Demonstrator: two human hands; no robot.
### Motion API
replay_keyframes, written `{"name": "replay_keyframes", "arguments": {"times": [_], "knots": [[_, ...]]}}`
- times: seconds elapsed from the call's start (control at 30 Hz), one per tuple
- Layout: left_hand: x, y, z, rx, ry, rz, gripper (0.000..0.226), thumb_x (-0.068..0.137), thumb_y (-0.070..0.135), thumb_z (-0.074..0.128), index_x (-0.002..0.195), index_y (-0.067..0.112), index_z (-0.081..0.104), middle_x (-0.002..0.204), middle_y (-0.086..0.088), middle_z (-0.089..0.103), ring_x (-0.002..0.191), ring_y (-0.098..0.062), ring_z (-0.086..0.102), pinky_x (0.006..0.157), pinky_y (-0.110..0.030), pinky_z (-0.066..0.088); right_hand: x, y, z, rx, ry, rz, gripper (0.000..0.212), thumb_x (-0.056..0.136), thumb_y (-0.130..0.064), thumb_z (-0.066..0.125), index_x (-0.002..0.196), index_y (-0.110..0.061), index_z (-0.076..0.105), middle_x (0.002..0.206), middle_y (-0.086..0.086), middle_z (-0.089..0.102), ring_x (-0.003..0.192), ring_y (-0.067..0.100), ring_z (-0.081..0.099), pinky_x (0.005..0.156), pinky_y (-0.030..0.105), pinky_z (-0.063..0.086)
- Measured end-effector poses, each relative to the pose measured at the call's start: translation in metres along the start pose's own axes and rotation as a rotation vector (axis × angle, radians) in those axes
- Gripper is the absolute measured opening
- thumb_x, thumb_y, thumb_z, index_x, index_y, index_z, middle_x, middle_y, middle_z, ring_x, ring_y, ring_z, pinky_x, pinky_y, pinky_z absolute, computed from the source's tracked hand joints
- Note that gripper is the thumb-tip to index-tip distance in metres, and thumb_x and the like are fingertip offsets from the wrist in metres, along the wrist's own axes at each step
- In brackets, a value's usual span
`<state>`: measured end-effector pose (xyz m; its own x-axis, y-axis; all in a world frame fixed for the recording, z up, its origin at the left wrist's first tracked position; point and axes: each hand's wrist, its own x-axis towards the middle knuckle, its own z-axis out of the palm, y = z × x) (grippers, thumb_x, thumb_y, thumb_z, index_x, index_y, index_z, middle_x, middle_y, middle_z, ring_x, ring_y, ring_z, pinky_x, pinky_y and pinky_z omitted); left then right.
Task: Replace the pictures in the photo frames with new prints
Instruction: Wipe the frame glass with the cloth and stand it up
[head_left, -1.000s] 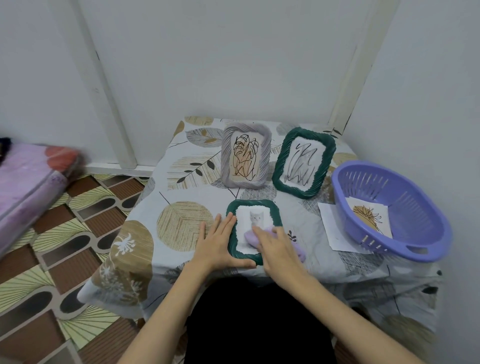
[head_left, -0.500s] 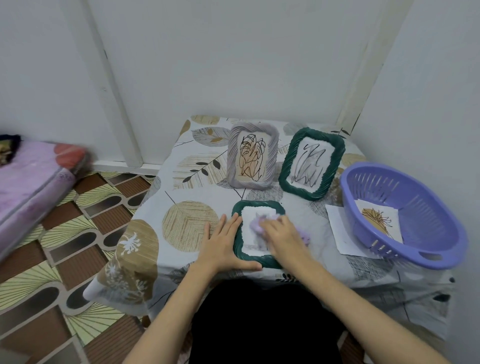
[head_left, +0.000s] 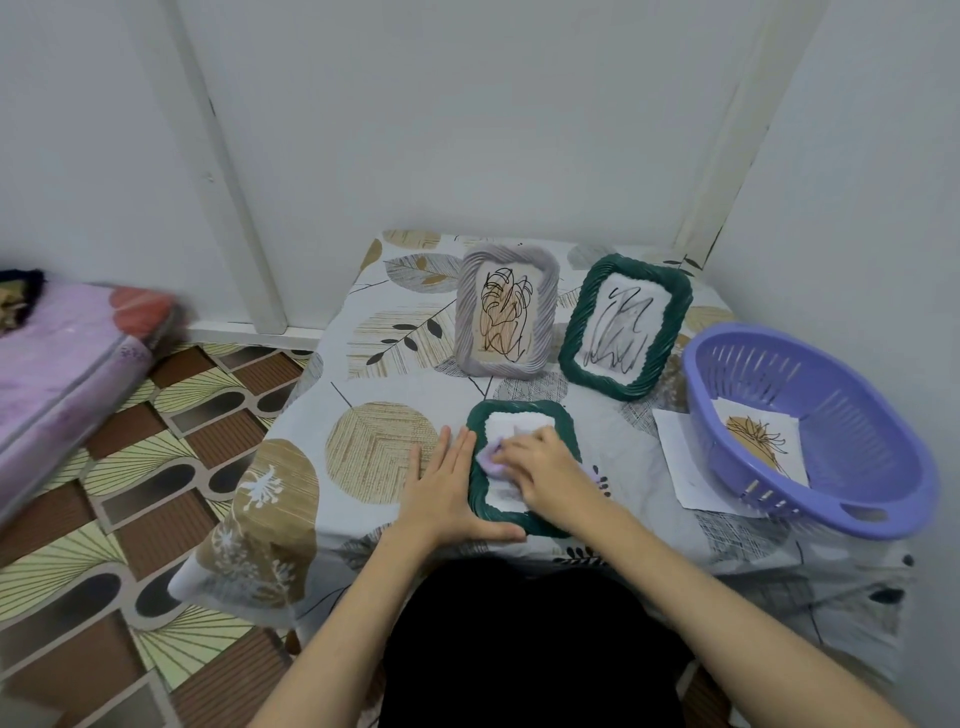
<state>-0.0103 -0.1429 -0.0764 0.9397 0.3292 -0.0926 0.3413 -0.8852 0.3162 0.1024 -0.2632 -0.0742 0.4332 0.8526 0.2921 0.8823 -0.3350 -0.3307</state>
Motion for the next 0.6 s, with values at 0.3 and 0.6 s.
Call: {"name": "replay_keyframes", "arguments": {"times": [0.3, 0.6], "knots": [[-0.001, 0.000, 0.000, -0.006, 0.007, -0.009, 0.145, 0.031, 0.094, 0.029, 0.148, 0.016, -0.007, 0.157, 0.008, -0.009, 0.143, -0.011, -0.018, 0.113, -0.045, -0.015, -0.039, 0.030, -0.026, -0.135, 0.137, -0.071, 0.026, 0.079, -0.015, 0.046, 0.085, -0.017, 0.071, 0.092, 0.000, 0.069, 0.070, 0.025, 0.049, 0.062, 0.035, 0.052], [-0.002, 0.001, -0.001, -0.016, 0.002, -0.008, 0.144, 0.031, 0.094, 0.030, 0.148, 0.017, -0.007, 0.157, 0.008, -0.009, 0.143, -0.011, -0.018, 0.113, -0.046, -0.015, -0.055, 0.028, -0.026, -0.124, 0.194, -0.094, 0.022, 0.071, -0.004, 0.060, 0.083, -0.019, 0.070, 0.091, -0.001, 0.069, 0.075, 0.021, 0.041, 0.069, 0.028, 0.045]]}}
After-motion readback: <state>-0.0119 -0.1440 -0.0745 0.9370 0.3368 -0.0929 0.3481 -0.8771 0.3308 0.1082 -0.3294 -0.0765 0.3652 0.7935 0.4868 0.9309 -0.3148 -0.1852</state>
